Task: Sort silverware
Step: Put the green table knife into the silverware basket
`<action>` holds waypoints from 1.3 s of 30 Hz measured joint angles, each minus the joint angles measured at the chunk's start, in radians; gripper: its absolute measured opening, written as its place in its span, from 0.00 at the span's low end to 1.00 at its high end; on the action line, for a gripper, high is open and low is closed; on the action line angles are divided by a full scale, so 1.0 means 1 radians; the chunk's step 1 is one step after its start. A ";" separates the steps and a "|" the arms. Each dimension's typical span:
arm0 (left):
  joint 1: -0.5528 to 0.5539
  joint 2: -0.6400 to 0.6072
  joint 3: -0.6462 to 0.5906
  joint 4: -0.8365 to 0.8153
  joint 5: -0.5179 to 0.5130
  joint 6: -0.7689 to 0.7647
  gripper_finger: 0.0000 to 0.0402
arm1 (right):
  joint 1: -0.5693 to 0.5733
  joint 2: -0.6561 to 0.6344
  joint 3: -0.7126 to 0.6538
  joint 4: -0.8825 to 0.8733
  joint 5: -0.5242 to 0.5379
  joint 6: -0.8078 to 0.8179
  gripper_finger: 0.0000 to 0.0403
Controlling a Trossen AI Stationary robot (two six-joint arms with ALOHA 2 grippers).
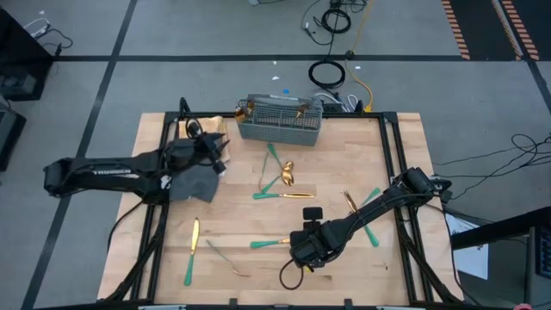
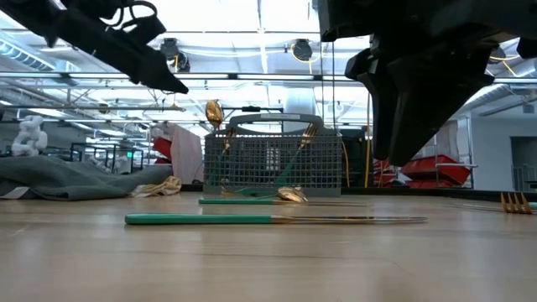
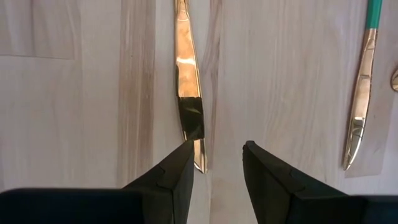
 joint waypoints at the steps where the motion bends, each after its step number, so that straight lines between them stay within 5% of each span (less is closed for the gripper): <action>1: -0.015 -0.007 0.000 -0.021 -0.001 -0.017 0.31 | 0.000 0.000 0.000 0.000 0.000 0.002 0.32; 4: -0.065 -0.024 0.000 -0.099 0.065 -0.086 0.31 | 0.000 0.000 0.000 -0.001 0.000 0.003 0.32; 10: -0.225 -0.025 0.000 -0.211 0.389 -0.328 0.31 | 0.011 0.000 0.000 -0.002 -0.002 -0.002 0.32; 19: -0.532 0.018 0.000 -0.438 0.159 -1.040 0.31 | 0.013 0.000 0.000 -0.001 -0.004 0.003 0.32; 25: -0.695 0.126 0.000 -0.511 0.125 -1.482 0.31 | 0.014 0.000 0.000 -0.001 -0.004 0.003 0.32; 31: -0.797 0.280 0.078 -0.671 0.199 -1.727 0.31 | 0.019 0.000 0.000 -0.001 -0.004 -0.006 0.32; 39: -0.913 0.478 0.379 -1.007 0.254 -1.854 0.31 | 0.033 0.000 0.000 0.011 -0.003 -0.028 0.32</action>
